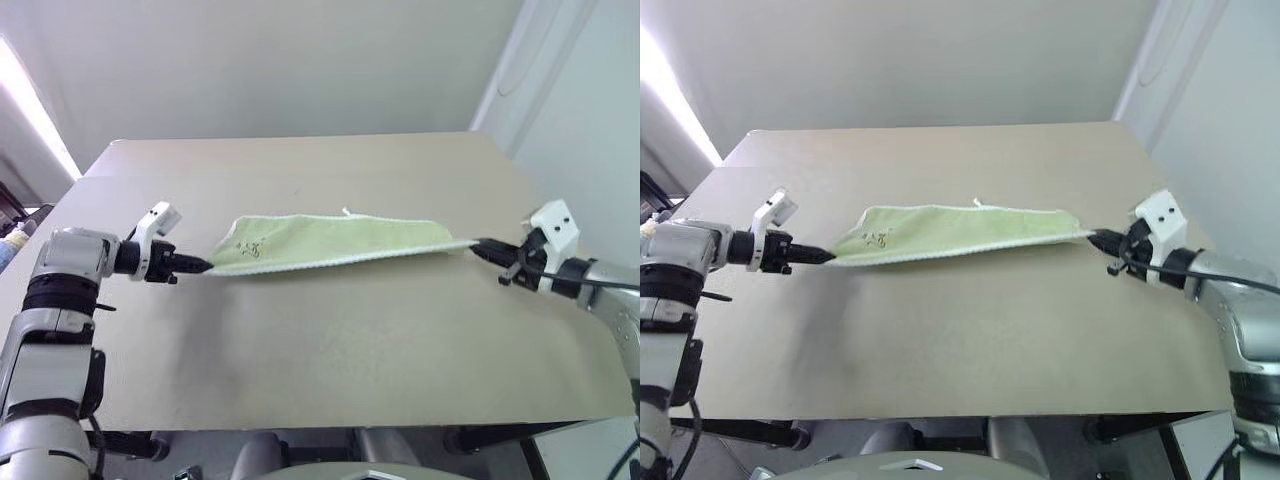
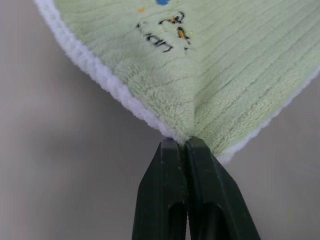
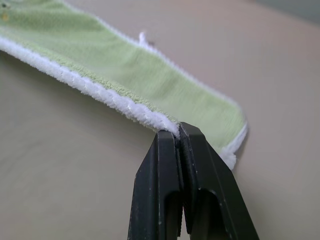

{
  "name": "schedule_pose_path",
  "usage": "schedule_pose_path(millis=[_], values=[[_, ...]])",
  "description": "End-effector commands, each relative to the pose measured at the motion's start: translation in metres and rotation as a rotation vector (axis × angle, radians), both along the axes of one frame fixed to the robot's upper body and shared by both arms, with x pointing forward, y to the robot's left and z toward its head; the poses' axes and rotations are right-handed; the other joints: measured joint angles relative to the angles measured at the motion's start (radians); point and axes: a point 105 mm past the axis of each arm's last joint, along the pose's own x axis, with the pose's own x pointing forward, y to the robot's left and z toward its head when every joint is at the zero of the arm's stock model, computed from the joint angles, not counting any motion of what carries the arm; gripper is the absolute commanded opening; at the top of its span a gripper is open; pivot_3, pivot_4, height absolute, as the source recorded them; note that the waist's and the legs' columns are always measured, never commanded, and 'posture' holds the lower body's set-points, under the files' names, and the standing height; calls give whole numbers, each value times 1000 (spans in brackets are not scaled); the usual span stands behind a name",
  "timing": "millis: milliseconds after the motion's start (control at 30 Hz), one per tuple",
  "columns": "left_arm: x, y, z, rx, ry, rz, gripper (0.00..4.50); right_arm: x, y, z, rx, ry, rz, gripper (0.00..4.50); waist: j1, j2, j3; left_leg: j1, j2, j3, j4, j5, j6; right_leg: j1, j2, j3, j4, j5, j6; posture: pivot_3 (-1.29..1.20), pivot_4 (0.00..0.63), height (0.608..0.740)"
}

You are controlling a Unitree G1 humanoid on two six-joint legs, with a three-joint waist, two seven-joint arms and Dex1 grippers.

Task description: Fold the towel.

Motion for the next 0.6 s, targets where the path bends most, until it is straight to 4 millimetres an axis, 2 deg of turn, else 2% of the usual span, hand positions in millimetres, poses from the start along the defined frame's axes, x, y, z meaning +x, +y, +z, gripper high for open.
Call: schedule_pose_path(millis=[33, 133, 267, 433, 500, 600], values=[[-22, 21, 10, 50, 36, 41, 0, -23, -24, 18, -68, -5, -46, 48, 2, 0, 0, 0, 0, 0, 1, 0, 0, 1, 0, 0, 0, 0, 0, 0, 0, 712], [-42, 21, 14, 40, 77, 15, 0, -43, -22, 9, -74, 69, -13, 48, 2, -1, 0, 0, 1, 0, 4, 0, 0, 2, 0, -1, 0, 0, 0, 0, 0, 712], [-69, 30, 4, 73, 159, -4, 0, -69, -21, -2, -111, 156, 30, 48, -1, -2, 0, 3, 1, 0, 8, 0, 0, 5, 0, -1, 0, 1, -1, 0, 0, 712], [-92, 36, -9, 93, 229, -30, 0, -84, -24, 0, -127, 175, 42, 48, -5, -6, 4, 14, 2, -1, 8, -1, -1, 14, 0, -2, -2, 0, -1, 0, 0, 712], [-91, 36, -12, 104, 225, -25, 0, -79, -21, 0, -127, 158, 47, 48, -7, -6, 4, 15, 4, -3, 8, -3, -5, 12, -1, -5, -7, 0, -1, 0, 0, 712], [-68, 40, -16, 140, 160, 38, 0, -61, -11, -4, -122, 123, 57, 48, -7, -3, 6, 15, 10, -4, 8, -3, -5, 19, -2, -13, -20, 1, -1, 0, 0, 712]])
